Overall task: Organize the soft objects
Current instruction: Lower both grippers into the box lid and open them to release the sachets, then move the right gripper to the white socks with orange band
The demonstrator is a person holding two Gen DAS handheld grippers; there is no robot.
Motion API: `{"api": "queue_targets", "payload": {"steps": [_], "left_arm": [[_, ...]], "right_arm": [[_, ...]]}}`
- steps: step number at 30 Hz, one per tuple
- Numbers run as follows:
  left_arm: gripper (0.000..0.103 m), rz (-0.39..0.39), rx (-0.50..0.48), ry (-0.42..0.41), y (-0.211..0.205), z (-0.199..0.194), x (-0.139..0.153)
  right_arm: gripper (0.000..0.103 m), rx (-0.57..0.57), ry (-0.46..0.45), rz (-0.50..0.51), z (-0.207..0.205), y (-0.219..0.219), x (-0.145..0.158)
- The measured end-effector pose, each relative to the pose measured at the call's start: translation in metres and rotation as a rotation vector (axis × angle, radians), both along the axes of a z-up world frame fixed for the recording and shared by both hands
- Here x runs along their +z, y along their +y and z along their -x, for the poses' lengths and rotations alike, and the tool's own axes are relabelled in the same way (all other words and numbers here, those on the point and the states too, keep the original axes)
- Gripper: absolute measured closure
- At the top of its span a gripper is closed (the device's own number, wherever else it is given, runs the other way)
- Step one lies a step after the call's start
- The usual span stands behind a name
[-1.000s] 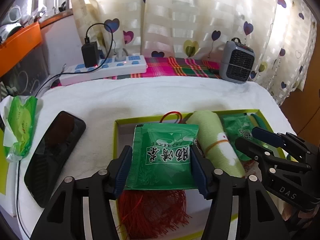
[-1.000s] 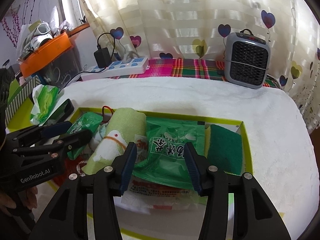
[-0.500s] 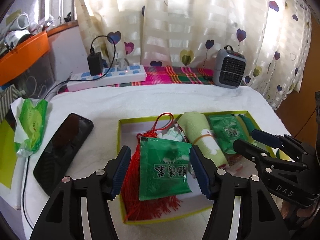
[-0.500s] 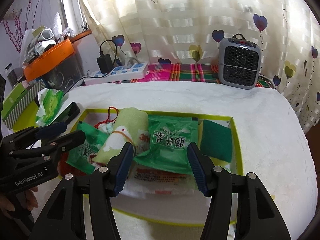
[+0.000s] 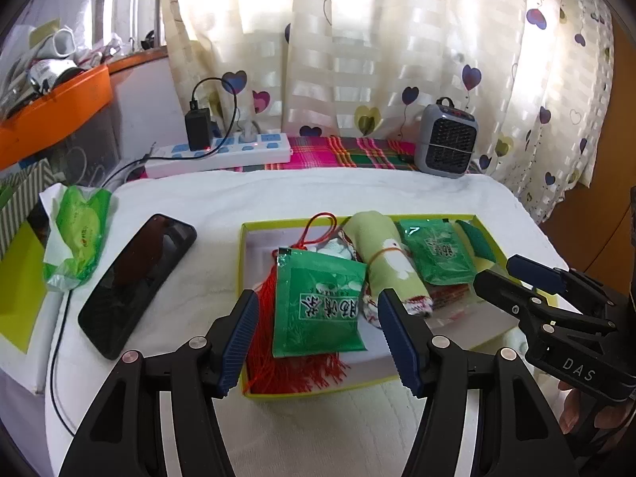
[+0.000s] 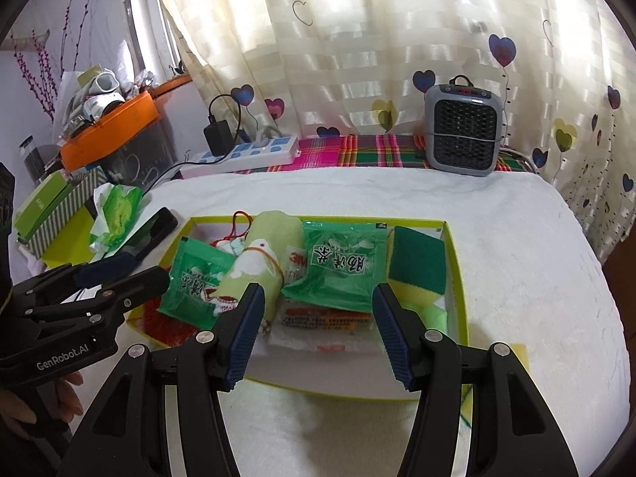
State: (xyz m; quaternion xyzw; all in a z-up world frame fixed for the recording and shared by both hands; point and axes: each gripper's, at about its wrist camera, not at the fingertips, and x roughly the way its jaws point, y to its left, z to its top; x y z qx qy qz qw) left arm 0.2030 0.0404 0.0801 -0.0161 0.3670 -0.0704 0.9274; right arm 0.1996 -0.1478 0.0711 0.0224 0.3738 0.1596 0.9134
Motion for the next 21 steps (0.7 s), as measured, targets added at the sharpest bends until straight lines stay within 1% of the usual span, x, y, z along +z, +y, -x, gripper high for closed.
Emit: {"api": "queue_targets", "payload": {"steps": [7,10,18,21], "left_arm": [[0.041,0.004,0.004,-0.017,-0.002,0.017,0.004],[0.041,-0.018,0.006,-0.026,-0.005,0.025,0.004],[0.041,-0.022,-0.021,-0.045,-0.016,0.045,0.006],[0.041,-0.024,-0.031,-0.038,-0.022,0.050,0.004]], "right_arm": [[0.045,-0.010,-0.003,-0.004,0.016,-0.009,0.000],[0.045,-0.019,0.005,-0.009,0.022,-0.015,-0.002],[0.045,-0.029,0.007,-0.017,0.043,-0.029,-0.003],[0.045,-0.038,0.004,-0.021,0.050,-0.035,-0.003]]}}
